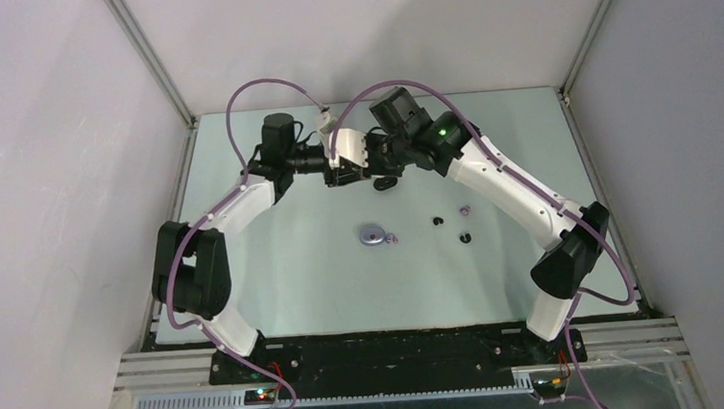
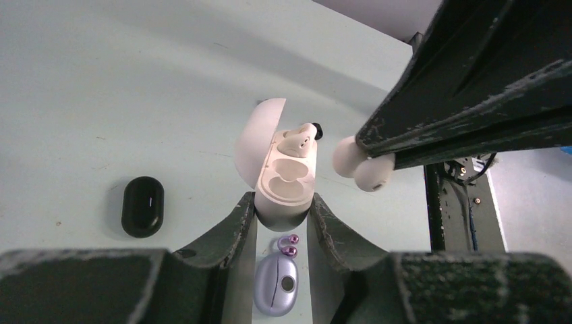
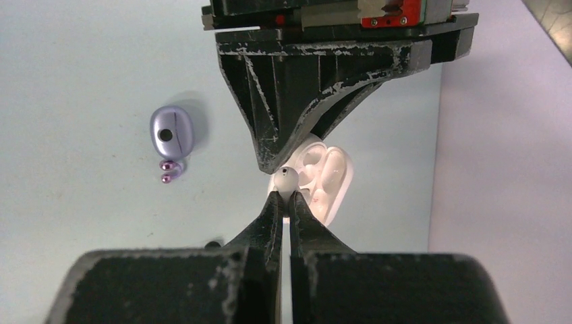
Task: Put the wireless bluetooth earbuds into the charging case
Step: Place the earbud in the charging case.
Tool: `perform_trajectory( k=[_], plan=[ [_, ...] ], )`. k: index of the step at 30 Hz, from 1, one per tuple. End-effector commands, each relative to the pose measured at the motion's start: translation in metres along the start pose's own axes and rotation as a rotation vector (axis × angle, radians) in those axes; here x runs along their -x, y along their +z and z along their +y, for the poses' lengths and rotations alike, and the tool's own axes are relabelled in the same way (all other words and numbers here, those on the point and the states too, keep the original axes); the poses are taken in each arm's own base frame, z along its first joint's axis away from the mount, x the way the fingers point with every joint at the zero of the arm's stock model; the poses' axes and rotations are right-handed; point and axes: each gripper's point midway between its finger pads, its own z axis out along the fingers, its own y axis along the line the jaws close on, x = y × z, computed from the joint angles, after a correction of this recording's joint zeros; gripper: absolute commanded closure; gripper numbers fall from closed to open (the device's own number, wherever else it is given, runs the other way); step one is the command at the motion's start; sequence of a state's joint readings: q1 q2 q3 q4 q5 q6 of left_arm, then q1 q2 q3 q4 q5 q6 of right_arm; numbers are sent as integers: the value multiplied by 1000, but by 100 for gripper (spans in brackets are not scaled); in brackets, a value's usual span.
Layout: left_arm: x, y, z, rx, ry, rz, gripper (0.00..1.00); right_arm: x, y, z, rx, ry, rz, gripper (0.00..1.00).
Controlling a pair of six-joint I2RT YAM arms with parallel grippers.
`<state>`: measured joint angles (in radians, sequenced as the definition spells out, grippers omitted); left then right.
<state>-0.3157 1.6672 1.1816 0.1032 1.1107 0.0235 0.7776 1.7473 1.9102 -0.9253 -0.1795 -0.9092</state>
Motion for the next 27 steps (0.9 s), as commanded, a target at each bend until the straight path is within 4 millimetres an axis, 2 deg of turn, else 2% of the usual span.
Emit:
perform_trajectory(
  k=[1,12,19,27],
  plan=[
    [11,-2,-6,-21,25,-20,100,4,-10,-17,-85,-54,-7,100],
    [12,-2,-5,-22,48,-8,100,1,-5,-26,-114,-73,0,100],
    [15,-3,-7,-31,68,-9,100,3,4,-23,-93,-64,-14,100],
    [15,-3,-8,-40,70,-12,100,-5,12,-17,-69,-59,10,100]
  ],
)
